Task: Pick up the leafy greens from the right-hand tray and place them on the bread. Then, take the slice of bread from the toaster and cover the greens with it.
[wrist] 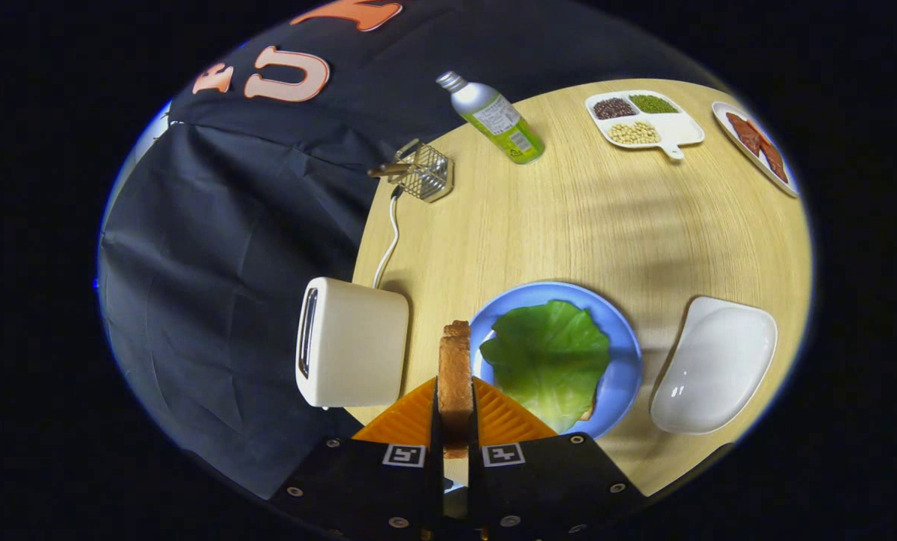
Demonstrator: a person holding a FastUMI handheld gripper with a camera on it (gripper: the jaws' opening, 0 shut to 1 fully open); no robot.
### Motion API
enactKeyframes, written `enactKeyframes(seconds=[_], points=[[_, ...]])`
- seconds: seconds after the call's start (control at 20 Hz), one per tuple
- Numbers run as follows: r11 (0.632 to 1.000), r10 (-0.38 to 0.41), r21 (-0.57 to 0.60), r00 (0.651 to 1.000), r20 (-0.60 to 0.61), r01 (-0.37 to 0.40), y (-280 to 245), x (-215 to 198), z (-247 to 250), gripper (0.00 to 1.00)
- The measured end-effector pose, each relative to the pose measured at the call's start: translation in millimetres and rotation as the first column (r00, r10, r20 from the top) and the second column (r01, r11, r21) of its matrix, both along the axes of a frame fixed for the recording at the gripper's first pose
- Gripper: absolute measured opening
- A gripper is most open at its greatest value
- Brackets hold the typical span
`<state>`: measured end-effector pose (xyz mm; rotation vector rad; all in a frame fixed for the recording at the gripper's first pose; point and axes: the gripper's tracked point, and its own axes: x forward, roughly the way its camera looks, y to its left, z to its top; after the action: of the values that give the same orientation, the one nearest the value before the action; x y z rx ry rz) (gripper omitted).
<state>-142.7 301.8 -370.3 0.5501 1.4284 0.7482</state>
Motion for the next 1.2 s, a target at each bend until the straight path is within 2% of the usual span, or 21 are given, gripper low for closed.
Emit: enactKeyframes(seconds=[0.4, 0.5, 0.7, 0.75, 0.85, 0.95, 1.1, 1.2], points=[[0.995, 0.029, -0.096, 0.999, 0.034, -0.026, -17.7, -3.1, -38.5, 0.17], [0.991, 0.027, -0.130, 0.998, 0.052, -0.020, -21.6, 0.3, -45.0, 0.24], [0.979, 0.044, -0.202, 0.993, 0.110, -0.021, -31.0, 6.5, -50.6, 0.51], [0.977, 0.044, -0.211, 0.990, 0.136, -0.015, -32.7, 10.0, -48.1, 0.61], [0.974, 0.042, -0.224, 0.982, 0.186, 0.001, -36.7, 18.7, -41.3, 0.72], [0.977, 0.024, -0.210, 0.972, 0.233, 0.026, -39.3, 27.5, -24.8, 0.80], [0.985, -0.013, -0.158, 0.947, 0.320, 0.067, -42.7, 42.8, 11.6, 0.83], [0.986, -0.034, -0.136, 0.912, 0.410, 0.098, -50.4, 56.4, 43.4, 0.83]])
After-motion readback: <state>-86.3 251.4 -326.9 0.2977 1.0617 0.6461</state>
